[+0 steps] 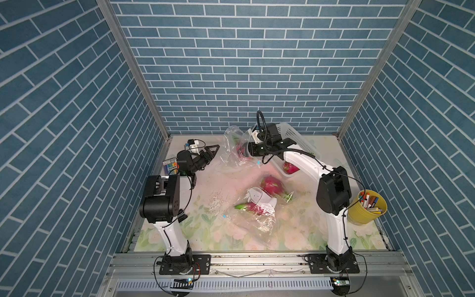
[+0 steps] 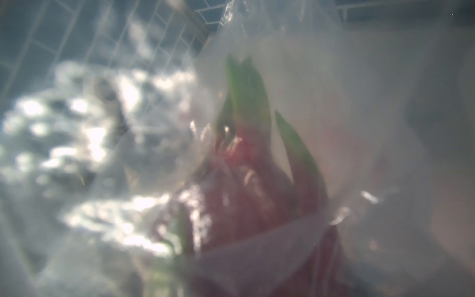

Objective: Open the zip-top bag and take out the dragon fruit
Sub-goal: Pick up the dragon fruit from the zipper food storage bag.

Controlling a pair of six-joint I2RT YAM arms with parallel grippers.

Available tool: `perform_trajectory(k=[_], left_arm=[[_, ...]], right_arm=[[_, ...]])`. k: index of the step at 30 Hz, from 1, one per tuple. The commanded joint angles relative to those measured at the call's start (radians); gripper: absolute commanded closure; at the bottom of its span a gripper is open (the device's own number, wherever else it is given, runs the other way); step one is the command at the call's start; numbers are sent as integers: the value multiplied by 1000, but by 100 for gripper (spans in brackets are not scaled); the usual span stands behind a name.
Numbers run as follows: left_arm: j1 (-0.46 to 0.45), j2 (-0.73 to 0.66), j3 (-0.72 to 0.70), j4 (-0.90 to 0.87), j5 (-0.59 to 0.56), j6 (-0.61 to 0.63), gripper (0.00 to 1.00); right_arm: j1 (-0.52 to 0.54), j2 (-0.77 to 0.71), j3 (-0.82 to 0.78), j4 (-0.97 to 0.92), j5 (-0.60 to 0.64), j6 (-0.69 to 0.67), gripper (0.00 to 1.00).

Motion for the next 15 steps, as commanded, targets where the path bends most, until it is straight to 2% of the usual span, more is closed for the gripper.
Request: perform_trajectory(k=[1,6,8,10,15], left_arm=[[-45,23,25,105,84,-21,20],[-86,69,89,33,88,28,23],[-102,94,114,26,94,27,28],[-112,117,142,-1,91,40,46],[-108,165,172,-19,65,51,99]], right_arm=[[-3,-56,-33,21,-26,-56,19],[-3,-96,-88,65,-50,-40,19],[-3,-106,-104,86,-66,-28,20],[-3,-116,-120,106,-72,-22,20],[-3,-151,-156,109,-57,-26,21]])
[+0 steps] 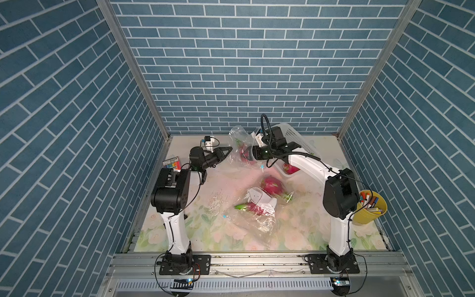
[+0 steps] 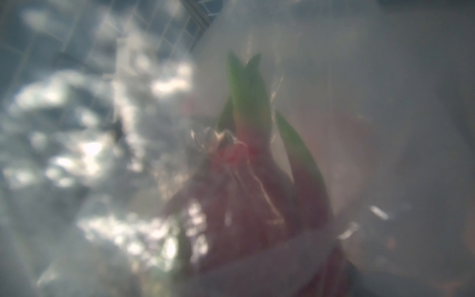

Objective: Open the zip-top bag and take out the dragon fruit
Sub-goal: Pick up the dragon fruit from the zipper food storage bag.

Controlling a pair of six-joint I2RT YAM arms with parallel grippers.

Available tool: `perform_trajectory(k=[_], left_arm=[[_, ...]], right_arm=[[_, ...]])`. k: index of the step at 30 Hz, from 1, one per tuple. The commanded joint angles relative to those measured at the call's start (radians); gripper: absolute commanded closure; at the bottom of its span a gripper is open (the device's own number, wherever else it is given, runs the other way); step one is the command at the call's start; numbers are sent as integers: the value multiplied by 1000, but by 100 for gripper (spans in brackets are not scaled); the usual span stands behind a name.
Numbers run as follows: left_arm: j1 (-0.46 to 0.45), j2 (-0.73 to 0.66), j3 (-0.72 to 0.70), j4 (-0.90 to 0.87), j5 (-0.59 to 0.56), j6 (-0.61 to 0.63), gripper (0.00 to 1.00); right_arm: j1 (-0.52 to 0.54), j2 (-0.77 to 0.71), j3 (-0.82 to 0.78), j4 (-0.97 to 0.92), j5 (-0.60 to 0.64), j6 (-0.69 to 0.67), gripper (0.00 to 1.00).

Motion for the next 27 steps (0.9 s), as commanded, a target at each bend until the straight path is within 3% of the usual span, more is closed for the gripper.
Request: perform_trajectory(k=[1,12,20,27], left_arm=[[2,27,27,-26,-8,28,100],[89,-29,115,-357,-254,260,100],[170,-13,227,-474,-372,315,100],[224,-19,226,-497,-374,308,100]], right_arm=[[4,-82,-21,47,-17,-20,21],[-11,-182,-109,2,23,-22,20],[-15,-220,-146,4,32,-3,21],[-23,-253,-196,37,77,18,20]])
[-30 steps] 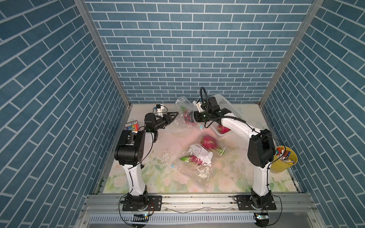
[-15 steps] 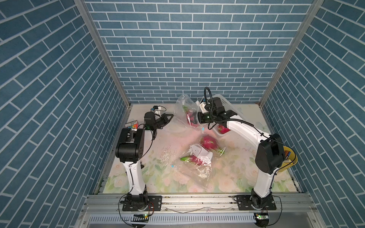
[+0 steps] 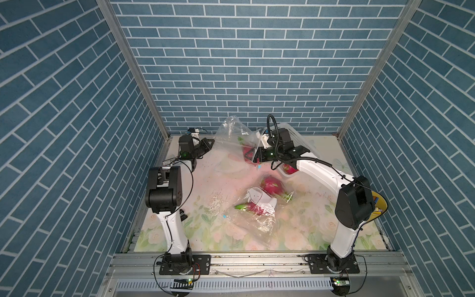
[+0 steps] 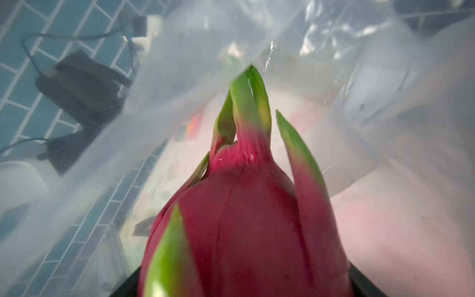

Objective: Open the zip-top bag and take out the dragon fruit
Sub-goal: Pick up the dragon fruit from the zipper food storage bag.

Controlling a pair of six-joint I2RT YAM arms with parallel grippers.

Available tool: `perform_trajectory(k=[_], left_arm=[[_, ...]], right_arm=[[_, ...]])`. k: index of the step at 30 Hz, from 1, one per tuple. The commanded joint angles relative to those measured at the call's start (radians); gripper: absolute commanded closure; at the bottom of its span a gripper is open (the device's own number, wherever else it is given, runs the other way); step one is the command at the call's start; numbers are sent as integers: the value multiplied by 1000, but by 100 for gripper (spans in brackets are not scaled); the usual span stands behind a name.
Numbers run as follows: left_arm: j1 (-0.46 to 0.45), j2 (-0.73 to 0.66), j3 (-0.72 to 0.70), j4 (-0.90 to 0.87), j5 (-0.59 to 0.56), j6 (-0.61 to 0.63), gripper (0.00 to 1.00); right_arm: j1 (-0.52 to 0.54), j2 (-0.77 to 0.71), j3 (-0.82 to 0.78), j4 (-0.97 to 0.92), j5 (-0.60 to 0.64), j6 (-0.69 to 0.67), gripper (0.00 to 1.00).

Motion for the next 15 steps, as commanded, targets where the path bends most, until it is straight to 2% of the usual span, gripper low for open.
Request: perform_trajectory(k=[1,5,10,15], left_arm=[[73,-18,-17,1,-135,0,100],[47,-30,-87,80,-98,-50,100],[43,-11,-79,27,-161,17,100],[64,63,35,-29,-179,28,100]], right_arm=[[-21,-84,-34,-30,45,28,20],[-24,-54,-34,35,38,86,20],[-29,-49,6,-8,-23,113,20],[-37,-102,-48,-99,104,106,20]])
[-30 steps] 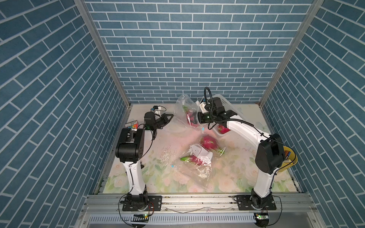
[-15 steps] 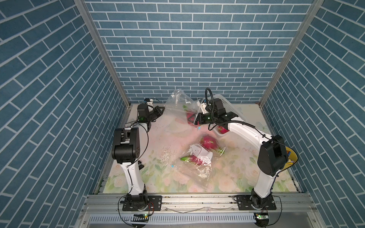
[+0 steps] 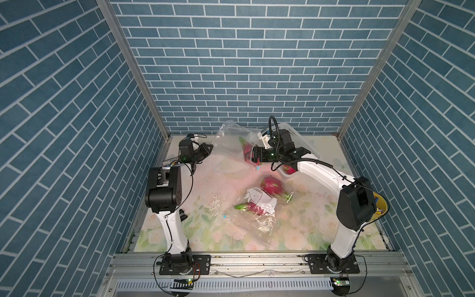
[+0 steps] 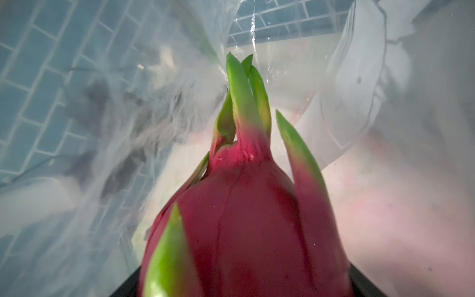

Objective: Open the zip-top bag and take out the dragon fruit
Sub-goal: Pick up the dragon fruit from the zipper food storage bag.

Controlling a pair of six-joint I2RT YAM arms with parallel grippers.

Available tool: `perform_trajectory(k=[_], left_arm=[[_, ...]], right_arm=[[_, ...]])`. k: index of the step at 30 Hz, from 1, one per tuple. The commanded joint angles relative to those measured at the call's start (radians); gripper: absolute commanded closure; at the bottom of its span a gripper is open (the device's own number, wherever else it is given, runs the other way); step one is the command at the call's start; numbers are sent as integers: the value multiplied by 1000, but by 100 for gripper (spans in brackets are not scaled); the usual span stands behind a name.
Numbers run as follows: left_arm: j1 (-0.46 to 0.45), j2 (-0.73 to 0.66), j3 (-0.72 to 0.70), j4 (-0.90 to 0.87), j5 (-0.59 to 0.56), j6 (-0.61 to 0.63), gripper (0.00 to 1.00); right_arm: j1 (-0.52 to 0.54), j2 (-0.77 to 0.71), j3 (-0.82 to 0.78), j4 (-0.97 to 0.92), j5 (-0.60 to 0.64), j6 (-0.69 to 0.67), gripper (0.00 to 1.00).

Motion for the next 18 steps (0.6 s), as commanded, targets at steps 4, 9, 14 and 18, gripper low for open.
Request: perform_trajectory(k=[4,9,14,18], left_arm=[[58,50,93,-44,-130,27,100],[56,34,97,-114,-154,118,100],[61,51,111,-148,-170,144,100],[60,58,98,-122,-139,110,100]], right_arm=[[-40,-133,-98,-20,175,103,20],[-49,-119,-36,2,153,153,20],[-60,-141,-44,-1,188,209,21],[-60,-182,-118,65,322,261,20]])
